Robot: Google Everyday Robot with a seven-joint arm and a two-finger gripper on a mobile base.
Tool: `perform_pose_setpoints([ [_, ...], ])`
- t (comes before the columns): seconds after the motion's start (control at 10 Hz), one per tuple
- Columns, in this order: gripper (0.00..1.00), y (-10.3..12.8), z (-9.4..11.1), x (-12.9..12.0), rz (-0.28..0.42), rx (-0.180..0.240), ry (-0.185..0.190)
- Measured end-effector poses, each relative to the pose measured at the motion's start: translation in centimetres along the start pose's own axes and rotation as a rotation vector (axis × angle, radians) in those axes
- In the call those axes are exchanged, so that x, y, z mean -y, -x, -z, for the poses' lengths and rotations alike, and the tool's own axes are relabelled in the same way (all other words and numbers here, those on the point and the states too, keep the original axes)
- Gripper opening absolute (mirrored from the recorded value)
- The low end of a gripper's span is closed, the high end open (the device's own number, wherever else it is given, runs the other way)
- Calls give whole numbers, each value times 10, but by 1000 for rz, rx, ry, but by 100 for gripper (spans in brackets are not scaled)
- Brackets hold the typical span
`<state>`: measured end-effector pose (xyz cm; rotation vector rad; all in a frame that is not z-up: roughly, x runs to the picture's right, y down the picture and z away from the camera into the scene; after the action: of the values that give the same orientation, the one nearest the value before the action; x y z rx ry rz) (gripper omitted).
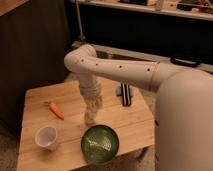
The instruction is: Stand the bottle upright
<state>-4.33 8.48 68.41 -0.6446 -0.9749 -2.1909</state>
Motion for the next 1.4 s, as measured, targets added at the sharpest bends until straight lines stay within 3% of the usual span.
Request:
perform_pose_setpoints([
  [0.8, 29, -14, -17, -21, -44, 47, -15],
  [1.4, 29, -25, -12, -25, -42, 67, -17],
])
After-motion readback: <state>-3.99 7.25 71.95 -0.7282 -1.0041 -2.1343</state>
